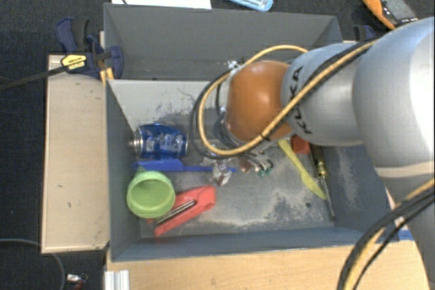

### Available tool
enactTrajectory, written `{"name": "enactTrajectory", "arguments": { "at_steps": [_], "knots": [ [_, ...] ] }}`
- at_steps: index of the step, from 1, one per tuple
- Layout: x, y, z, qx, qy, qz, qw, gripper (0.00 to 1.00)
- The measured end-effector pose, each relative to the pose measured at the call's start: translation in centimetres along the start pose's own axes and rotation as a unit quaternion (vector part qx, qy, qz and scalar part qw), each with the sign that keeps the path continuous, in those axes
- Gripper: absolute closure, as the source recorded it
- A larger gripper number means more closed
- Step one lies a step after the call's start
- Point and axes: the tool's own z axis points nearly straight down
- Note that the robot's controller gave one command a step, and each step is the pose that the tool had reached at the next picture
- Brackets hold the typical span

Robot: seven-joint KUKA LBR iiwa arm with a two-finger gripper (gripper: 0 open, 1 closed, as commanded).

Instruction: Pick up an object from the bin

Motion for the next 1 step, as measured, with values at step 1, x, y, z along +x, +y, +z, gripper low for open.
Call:
{"name": "enactTrajectory", "arguments": {
  "at_steps": [1],
  "knots": [
    [0.60,-0.32,-1.75,-0.002,0.0060,-0.004,1.0000,1.00]
  ]
}}
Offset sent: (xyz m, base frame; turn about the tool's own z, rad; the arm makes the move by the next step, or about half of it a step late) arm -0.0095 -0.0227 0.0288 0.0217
